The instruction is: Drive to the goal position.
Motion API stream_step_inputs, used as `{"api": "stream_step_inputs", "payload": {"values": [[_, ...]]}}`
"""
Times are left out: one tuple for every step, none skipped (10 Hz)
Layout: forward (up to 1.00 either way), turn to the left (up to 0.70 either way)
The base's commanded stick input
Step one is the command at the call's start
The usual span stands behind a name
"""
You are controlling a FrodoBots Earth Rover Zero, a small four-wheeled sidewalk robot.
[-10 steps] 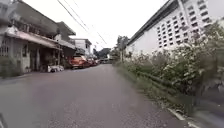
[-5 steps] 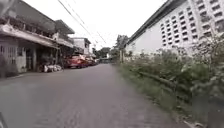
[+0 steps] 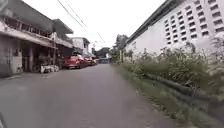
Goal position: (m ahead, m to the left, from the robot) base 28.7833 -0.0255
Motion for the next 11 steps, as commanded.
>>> {"api": "stream_step_inputs", "payload": {"values": [[0.7,0.0],[0.7,0.0],[0.7,0.0],[0.7,0.0],[0.7,0.0],[0.7,0.0],[0.7,0.0],[0.7,0.0],[0.7,0.0],[0.7,0.0],[0.7,0.0]]}}
